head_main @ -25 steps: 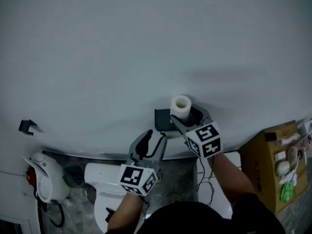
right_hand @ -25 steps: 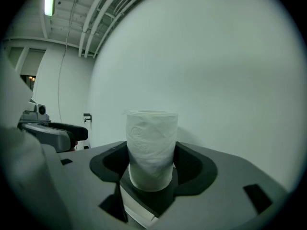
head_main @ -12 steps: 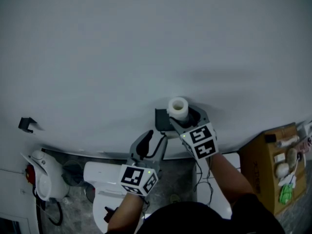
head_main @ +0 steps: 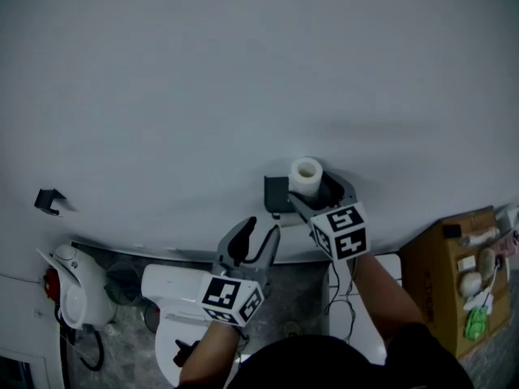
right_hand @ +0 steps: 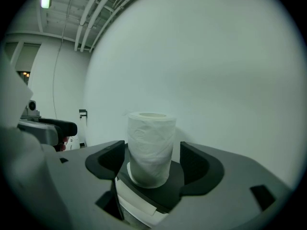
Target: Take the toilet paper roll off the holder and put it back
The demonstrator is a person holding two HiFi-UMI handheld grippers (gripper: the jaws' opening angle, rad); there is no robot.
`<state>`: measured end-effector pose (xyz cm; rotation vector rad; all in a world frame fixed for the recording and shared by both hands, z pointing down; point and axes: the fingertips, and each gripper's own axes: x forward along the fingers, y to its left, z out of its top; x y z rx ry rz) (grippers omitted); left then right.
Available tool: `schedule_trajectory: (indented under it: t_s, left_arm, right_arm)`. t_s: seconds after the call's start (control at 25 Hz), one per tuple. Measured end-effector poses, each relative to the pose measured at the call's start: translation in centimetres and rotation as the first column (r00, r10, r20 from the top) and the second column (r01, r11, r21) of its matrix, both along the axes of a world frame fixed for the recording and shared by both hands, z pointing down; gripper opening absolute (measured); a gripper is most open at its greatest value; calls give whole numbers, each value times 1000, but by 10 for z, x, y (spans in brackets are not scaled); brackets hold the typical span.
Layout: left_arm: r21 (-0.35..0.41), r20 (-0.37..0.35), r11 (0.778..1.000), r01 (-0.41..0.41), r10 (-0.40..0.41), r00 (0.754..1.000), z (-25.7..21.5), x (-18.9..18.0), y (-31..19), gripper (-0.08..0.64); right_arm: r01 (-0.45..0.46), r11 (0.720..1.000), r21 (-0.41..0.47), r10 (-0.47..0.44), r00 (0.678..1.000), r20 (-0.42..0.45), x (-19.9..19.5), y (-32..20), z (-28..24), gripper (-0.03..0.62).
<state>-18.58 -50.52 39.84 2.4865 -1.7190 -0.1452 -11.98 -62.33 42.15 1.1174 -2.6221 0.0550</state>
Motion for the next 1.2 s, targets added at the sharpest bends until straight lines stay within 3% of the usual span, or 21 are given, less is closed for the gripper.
schedule_trajectory:
  t_s: [0.6,1.2]
  left_arm:
    - [-5,2,1000,-25,25,1000,-7,2,58,184]
    - [5,-2,999,-35,36,999,-14,-32,226,184]
  right_arm:
    - [-25,998,-50,31,991,130,18,72,-12,328]
    - [-15,999,-39,22,980,198,-8,257,-24,219]
